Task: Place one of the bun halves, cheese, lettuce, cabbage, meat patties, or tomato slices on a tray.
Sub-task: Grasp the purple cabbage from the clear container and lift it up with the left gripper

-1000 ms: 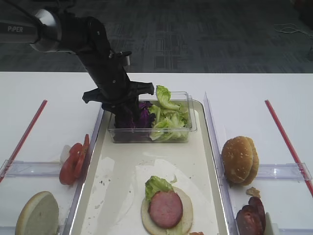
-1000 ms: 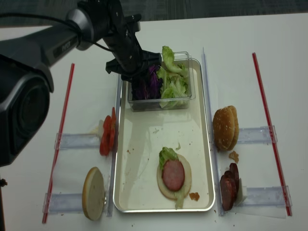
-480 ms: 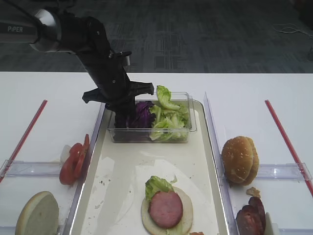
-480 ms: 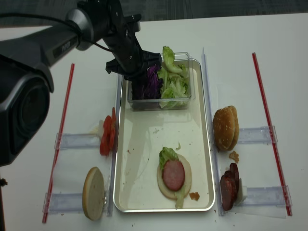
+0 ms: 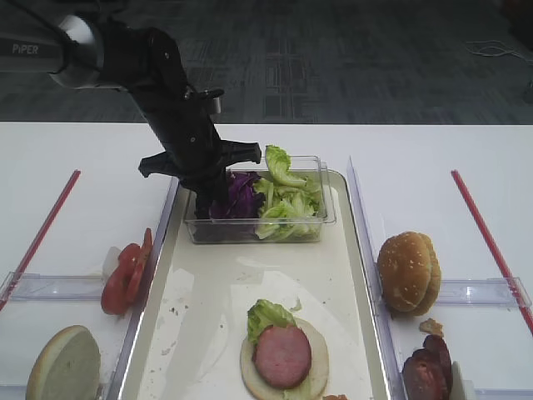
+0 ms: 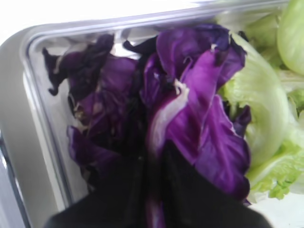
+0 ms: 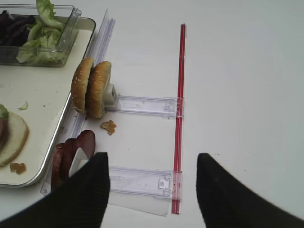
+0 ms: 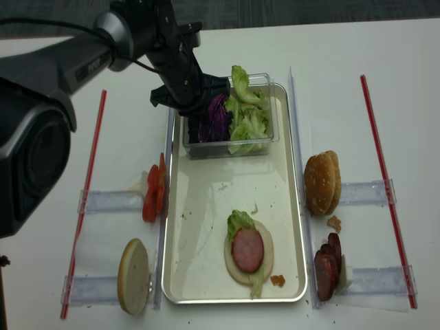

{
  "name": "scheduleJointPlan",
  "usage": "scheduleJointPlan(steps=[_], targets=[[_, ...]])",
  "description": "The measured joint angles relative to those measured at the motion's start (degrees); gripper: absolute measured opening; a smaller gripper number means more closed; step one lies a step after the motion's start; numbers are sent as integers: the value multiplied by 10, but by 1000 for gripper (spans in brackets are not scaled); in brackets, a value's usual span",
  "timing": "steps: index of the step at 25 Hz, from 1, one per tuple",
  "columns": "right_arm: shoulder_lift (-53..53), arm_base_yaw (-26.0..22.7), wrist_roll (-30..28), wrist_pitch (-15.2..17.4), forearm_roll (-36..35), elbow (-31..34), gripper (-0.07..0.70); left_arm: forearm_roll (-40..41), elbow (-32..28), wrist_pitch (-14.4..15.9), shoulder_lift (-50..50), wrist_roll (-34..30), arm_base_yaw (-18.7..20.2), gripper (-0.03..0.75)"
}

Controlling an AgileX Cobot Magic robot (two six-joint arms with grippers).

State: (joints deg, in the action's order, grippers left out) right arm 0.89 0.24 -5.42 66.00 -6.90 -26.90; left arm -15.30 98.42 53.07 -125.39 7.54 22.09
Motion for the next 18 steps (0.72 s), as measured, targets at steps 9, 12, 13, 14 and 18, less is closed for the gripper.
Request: scheduleJointPlan(steps=[9, 12, 13, 14, 18], targets=[[0, 0, 0, 0, 0, 0, 427, 15, 0, 8, 14, -1, 0, 46], [0, 0, 0, 0, 0, 0, 427, 15, 0, 15, 17, -1, 0, 46], [0, 0, 0, 0, 0, 0, 427, 15, 0, 18, 17, -1, 0, 46], [0, 0, 0, 0, 0, 0, 427, 15, 0, 21, 17, -1, 0, 46], [0, 0, 0, 0, 0, 0, 427, 16, 3, 29, 17, -1, 0, 45]])
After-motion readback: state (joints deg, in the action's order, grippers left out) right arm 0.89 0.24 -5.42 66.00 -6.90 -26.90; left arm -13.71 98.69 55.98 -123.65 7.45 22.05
